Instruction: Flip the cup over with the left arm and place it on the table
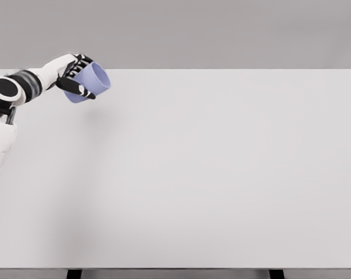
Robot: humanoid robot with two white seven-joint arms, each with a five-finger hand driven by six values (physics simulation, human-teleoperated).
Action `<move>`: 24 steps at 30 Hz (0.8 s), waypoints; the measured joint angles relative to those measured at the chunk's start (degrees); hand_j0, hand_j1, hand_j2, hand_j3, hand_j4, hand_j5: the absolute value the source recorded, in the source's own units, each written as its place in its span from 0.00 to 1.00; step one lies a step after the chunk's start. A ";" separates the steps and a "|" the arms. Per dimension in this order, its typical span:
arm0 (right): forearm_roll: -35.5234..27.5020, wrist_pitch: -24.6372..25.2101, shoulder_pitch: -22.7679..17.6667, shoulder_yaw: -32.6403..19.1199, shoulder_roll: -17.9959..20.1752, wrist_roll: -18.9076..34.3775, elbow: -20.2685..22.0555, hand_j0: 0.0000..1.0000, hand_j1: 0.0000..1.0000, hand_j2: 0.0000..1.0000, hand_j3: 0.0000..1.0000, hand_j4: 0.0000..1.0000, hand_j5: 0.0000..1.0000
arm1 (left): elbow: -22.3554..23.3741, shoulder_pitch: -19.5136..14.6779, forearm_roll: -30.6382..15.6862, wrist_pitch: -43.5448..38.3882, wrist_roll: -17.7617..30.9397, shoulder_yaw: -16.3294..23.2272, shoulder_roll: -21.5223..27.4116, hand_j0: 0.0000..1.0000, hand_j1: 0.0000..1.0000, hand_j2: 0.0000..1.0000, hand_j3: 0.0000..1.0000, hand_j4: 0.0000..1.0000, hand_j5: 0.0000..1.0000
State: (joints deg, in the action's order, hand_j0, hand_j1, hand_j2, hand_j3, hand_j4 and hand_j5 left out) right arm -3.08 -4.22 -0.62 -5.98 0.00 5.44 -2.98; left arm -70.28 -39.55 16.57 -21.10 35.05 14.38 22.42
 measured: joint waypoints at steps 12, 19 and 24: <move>0.00 0.00 0.00 0.00 0.00 0.00 0.00 1.00 1.00 1.00 1.00 1.00 1.00 | -0.88 6.42 -7.67 11.16 -2.80 -4.94 -0.87 0.58 0.58 0.58 0.58 0.58 0.58; 0.00 0.00 0.00 0.00 0.00 0.00 0.00 1.00 1.00 1.00 1.00 1.00 1.00 | -1.30 8.88 -13.97 12.59 -11.11 -6.38 -1.14 0.58 0.58 0.58 0.58 0.58 0.58; 0.00 0.00 -0.09 0.00 0.00 0.00 0.00 1.00 1.00 1.00 1.00 1.00 1.00 | -1.30 12.13 -18.81 15.92 -16.97 -6.51 -1.66 0.58 0.58 0.58 0.58 0.58 0.58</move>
State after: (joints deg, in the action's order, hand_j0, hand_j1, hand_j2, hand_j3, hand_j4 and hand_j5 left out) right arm -3.07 -4.22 -0.70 -5.98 0.00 5.44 -2.99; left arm -71.58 -27.42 -2.24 -5.18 18.08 7.87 20.76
